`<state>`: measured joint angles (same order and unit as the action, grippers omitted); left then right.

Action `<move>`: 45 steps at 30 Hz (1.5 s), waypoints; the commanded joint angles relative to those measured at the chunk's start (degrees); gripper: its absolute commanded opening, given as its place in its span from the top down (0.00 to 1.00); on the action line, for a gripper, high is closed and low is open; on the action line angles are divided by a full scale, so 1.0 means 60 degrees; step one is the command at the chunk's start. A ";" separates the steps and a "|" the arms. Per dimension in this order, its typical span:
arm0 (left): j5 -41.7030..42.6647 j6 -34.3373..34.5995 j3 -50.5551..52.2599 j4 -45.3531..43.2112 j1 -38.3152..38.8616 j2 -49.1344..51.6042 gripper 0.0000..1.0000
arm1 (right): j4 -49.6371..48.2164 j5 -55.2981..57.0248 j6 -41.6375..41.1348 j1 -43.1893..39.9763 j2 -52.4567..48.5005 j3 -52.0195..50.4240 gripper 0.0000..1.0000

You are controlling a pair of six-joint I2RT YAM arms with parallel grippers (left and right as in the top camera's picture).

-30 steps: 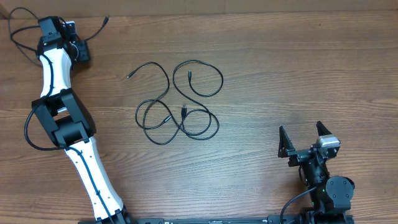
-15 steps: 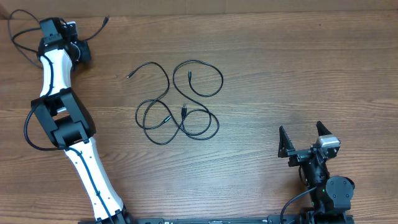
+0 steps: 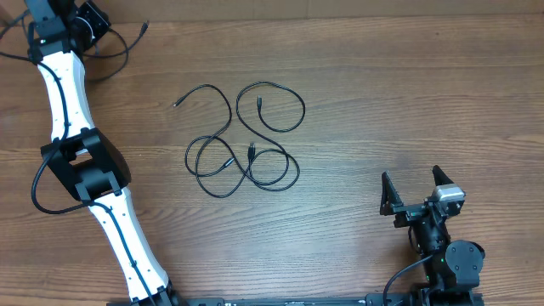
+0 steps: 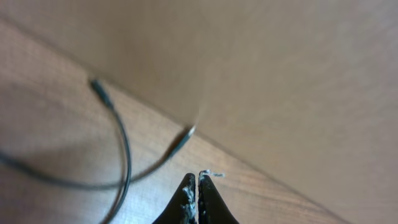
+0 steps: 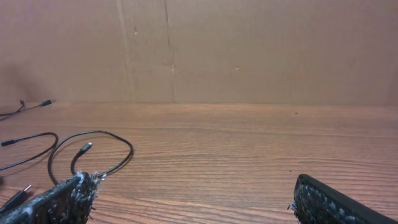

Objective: Untangle cables

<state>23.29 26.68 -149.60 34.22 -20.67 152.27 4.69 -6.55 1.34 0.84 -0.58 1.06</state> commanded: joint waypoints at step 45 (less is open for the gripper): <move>-0.4266 -0.1956 -0.0135 1.0295 0.5949 -0.0204 0.12 | -0.0047 0.0084 0.0076 -0.0011 0.0069 -0.0095 0.00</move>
<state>-2.00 12.62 -150.30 96.16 15.25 148.27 4.69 -6.57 1.32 0.84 -0.58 1.06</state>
